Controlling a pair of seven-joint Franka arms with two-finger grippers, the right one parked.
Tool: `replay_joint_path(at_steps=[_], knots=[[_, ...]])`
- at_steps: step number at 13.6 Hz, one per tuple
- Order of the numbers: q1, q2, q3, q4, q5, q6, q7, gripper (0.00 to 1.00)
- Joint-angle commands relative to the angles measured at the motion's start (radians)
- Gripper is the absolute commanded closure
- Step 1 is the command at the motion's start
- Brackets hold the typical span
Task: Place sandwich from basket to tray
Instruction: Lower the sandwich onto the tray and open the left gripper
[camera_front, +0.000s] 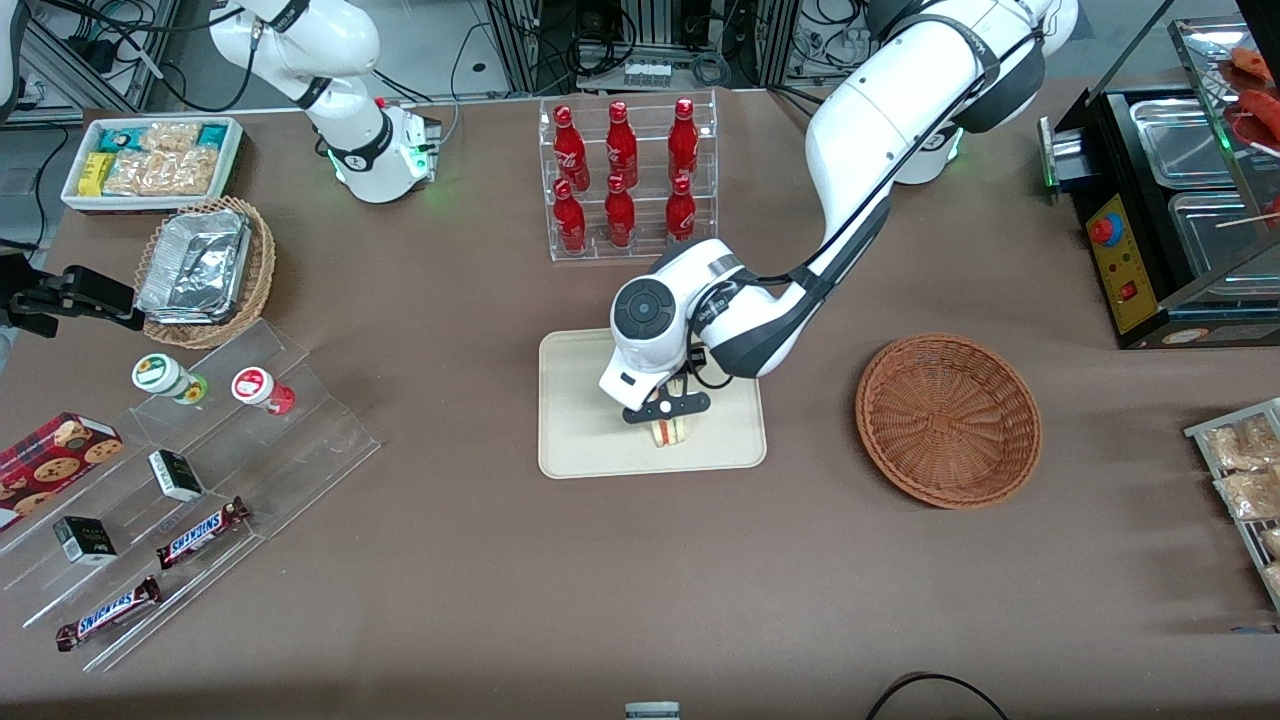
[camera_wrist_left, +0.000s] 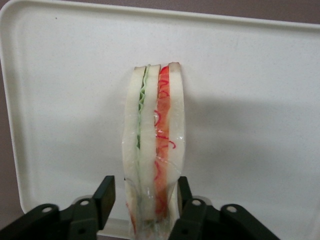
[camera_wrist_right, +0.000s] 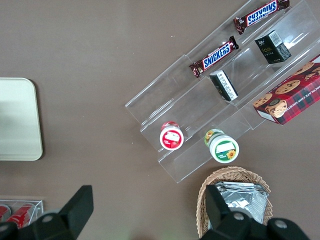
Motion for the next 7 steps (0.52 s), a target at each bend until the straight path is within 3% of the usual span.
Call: replay_joint_path(at_steps=[1, 7], knots=[[-0.015, 0.000, 0.003, 0.032, 0.023, -0.013, -0.025, 0.00], [-0.001, -0.050, -0.002, 0.096, 0.005, -0.152, 0.025, 0.00]])
